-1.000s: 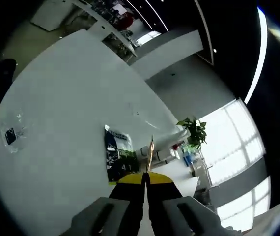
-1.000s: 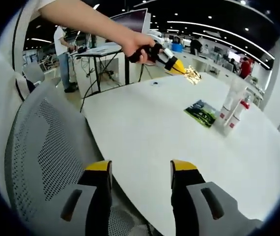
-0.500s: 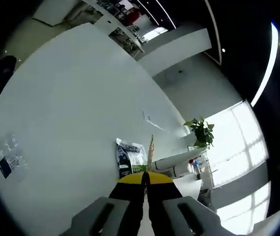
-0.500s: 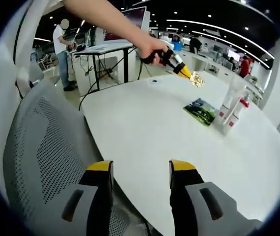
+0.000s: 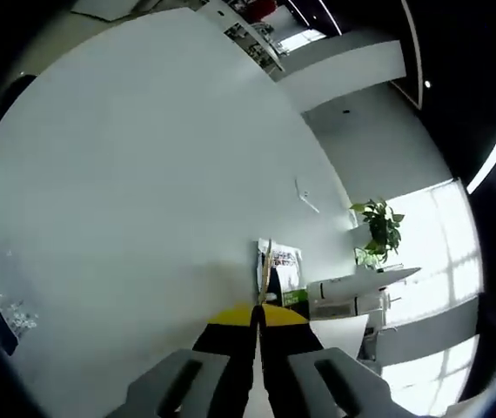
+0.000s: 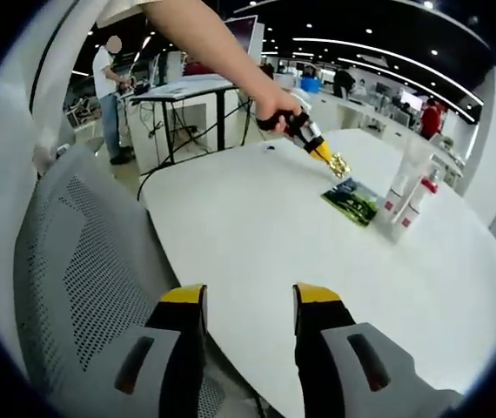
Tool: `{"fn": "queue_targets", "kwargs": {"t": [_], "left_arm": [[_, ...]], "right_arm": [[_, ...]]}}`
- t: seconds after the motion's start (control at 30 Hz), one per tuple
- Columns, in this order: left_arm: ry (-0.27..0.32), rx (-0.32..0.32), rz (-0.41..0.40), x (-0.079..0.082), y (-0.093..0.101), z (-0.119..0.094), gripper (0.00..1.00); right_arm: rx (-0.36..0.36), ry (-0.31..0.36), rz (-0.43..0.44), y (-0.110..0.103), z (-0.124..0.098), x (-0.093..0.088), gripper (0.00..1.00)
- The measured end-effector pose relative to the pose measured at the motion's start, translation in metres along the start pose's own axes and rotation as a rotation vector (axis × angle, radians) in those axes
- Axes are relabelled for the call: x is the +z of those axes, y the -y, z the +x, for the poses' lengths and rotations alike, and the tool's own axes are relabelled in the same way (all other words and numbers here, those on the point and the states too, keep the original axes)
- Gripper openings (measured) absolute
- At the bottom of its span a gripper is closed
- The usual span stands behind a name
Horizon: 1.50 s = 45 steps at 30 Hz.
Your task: Arrange the skincare products in the storage area until every visible bottle or jar stands upright without overlapping.
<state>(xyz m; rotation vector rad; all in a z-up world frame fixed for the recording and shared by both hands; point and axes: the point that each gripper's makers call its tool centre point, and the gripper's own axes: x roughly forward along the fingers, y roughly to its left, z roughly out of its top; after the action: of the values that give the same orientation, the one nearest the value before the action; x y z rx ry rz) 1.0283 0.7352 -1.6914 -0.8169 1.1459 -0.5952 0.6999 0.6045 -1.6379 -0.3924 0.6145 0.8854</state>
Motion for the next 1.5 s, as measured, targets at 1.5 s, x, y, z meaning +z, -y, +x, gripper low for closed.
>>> {"fn": "queue_targets", "kwargs": {"t": [1.5], "left_arm": [[-0.017,0.189,0.032,0.01,-0.026,-0.002,0.15]], "right_arm": [[-0.017,0.006,-0.007,0.003,-0.001,0.001,0.38]]}}
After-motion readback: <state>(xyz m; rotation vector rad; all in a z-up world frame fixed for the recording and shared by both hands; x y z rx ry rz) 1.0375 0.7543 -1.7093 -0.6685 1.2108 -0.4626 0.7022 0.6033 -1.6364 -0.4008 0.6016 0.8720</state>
